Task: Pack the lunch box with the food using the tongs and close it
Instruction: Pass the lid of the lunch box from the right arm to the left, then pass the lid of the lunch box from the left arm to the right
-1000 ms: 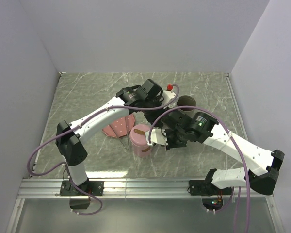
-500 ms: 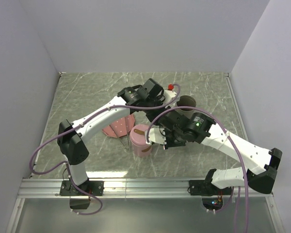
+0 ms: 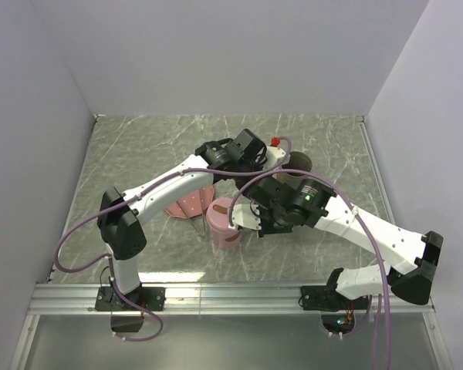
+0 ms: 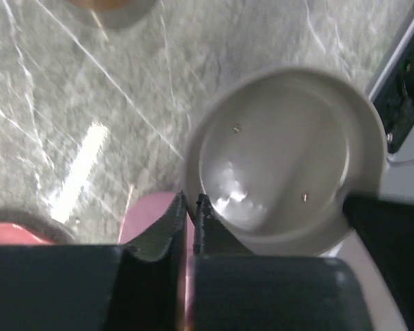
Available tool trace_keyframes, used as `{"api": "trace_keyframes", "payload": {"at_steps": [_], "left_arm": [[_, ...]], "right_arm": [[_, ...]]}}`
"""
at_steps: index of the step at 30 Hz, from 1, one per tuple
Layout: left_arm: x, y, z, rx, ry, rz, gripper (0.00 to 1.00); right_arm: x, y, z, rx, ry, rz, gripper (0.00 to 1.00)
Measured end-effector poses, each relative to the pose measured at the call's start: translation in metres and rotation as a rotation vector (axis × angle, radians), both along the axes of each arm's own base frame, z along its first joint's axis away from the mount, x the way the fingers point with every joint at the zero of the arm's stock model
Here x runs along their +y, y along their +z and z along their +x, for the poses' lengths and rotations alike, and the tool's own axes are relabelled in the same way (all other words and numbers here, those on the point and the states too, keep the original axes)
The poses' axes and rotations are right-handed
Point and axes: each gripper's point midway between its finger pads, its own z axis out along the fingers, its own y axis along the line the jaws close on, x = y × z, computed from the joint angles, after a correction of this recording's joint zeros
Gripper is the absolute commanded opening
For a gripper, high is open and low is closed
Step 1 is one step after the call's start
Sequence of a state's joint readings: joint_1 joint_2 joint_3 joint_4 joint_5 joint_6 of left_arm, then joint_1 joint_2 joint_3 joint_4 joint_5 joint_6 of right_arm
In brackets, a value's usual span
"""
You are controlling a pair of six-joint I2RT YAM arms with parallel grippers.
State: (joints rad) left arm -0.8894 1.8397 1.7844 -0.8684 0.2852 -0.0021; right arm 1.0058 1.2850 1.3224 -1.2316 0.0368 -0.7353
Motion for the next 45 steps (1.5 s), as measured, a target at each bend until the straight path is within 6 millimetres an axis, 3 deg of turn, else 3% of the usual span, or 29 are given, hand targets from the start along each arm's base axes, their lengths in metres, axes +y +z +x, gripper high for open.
{"api": "trace_keyframes", "payload": {"at_steps": [5, 10, 15, 23, 24, 26, 32, 37, 42, 45], "left_arm": [[-0.006, 0.0, 0.004, -0.005, 0.014, -0.019, 0.0], [-0.008, 0.004, 0.009, -0.006, 0.013, -0.047, 0.0], [-0.004, 0.006, 0.015, 0.023, 0.016, -0.074, 0.0], [0.006, 0.012, 0.022, 0.105, 0.029, -0.132, 0.0], [0.006, 0.013, 0.022, 0.113, 0.027, -0.14, 0.0], [0.005, 0.016, 0.022, 0.131, 0.022, -0.16, 0.0], [0.013, 0.019, 0.027, 0.191, 0.034, -0.21, 0.0], [0.016, 0.019, 0.029, 0.214, 0.033, -0.235, 0.0], [0.019, 0.042, 0.027, 0.282, 0.024, -0.376, 0.0], [0.035, 0.065, 0.041, 0.299, 0.075, -0.536, 0.0]], "right_arm": [[0.003, 0.001, 0.002, -0.009, -0.018, 0.016, 0.05], [0.004, 0.003, 0.009, -0.051, -0.04, 0.018, 0.41], [0.011, 0.014, 0.02, -0.115, -0.058, 0.055, 0.51], [0.021, 0.061, 0.036, -0.245, -0.083, 0.217, 0.62], [0.021, 0.066, 0.037, -0.258, -0.088, 0.238, 0.69], [0.02, 0.08, 0.041, -0.29, -0.106, 0.289, 0.71], [0.013, 0.143, 0.062, -0.439, -0.19, 0.495, 0.76], [-0.002, 0.19, 0.065, -0.554, -0.24, 0.662, 0.77], [-0.02, 0.22, 0.079, -0.616, -0.354, 0.814, 0.84], [-0.038, 0.226, 0.091, -0.618, -0.453, 0.879, 0.83]]}}
